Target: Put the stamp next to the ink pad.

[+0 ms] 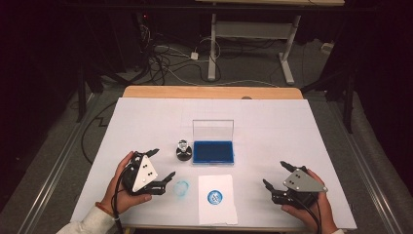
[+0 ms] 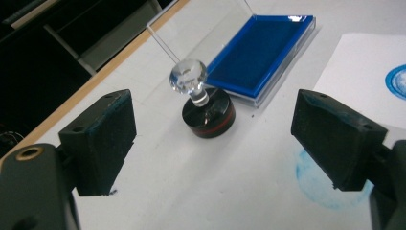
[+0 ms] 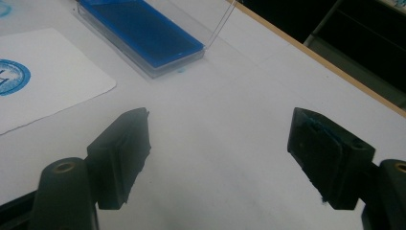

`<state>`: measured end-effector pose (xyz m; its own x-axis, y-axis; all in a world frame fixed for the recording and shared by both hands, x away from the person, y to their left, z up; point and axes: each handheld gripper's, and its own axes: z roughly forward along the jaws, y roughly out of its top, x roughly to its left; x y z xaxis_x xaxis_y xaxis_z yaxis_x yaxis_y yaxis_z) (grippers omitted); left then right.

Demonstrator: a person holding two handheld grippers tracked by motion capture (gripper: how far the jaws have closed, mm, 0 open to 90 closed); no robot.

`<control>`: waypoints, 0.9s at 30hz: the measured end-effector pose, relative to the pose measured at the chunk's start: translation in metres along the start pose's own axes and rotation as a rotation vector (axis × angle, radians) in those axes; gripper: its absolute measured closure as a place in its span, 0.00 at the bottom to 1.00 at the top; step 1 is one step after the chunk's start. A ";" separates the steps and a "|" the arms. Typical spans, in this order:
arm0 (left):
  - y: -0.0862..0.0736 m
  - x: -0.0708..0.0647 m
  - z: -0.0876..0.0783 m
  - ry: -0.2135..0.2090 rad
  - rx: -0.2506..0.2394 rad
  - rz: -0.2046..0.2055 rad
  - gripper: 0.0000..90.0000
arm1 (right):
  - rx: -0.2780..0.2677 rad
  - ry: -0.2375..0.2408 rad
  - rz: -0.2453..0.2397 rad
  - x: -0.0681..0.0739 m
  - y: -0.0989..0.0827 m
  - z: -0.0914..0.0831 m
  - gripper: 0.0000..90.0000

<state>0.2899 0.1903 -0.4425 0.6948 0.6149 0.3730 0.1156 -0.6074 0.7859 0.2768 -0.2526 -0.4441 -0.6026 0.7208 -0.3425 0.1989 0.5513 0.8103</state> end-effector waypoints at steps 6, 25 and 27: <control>-0.013 -0.002 -0.003 0.021 0.033 -0.014 0.17 | 0.003 -0.008 0.000 0.000 0.000 0.000 0.25; -0.051 -0.001 -0.012 0.030 0.136 -0.081 0.17 | -0.003 -0.057 0.043 -0.006 -0.004 -0.003 0.19; -0.052 -0.001 -0.011 0.027 0.138 -0.081 0.17 | 0.000 -0.059 0.038 -0.005 -0.004 -0.003 0.19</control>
<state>0.2754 0.2271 -0.4779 0.6601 0.6769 0.3256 0.2680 -0.6172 0.7398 0.2769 -0.2598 -0.4444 -0.5478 0.7649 -0.3388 0.2206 0.5227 0.8235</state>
